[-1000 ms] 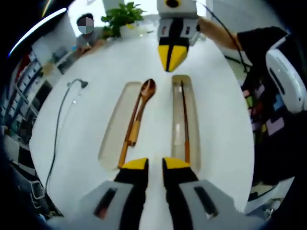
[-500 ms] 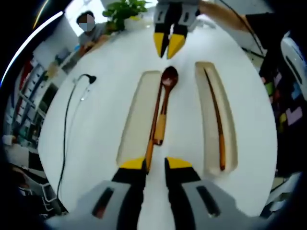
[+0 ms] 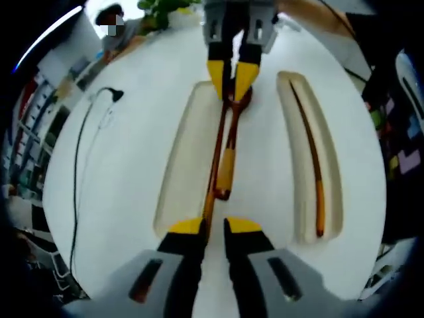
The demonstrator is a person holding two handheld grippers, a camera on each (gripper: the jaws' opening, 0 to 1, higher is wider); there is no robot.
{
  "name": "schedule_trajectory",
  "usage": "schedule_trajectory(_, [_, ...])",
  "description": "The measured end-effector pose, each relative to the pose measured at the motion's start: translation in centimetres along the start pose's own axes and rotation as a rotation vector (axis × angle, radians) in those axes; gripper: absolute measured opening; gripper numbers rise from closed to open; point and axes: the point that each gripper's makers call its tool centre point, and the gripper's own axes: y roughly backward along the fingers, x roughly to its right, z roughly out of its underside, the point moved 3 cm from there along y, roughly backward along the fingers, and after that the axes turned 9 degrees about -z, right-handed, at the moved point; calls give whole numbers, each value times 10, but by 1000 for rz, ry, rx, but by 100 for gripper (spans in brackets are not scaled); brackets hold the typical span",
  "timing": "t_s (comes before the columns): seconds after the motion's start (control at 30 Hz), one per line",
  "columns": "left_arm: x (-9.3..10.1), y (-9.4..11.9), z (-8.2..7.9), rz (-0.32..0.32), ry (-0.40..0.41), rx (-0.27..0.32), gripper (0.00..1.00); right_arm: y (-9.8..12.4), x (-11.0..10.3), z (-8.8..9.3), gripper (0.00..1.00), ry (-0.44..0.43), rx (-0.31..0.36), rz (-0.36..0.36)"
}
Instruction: Arrange the utensils inside the cutlery case until each visible utensil rests in its matching compartment.
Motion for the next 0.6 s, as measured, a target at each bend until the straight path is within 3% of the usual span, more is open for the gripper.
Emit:
schedule_trajectory(0.3, [0, -3, 0, 22, 27, 21, 12, -20, 1, 0, 6, -27, -6, -62])
schedule_trajectory(0.33, [0, -4, 1, 21, 25, 21, 13, -20, 1, -3, 6, -34, 17, -73])
schedule_trajectory(0.6, [0, -4, 1, 38, -3, 3, 13, -22, 5, -2, 6, -53, -1, -89])
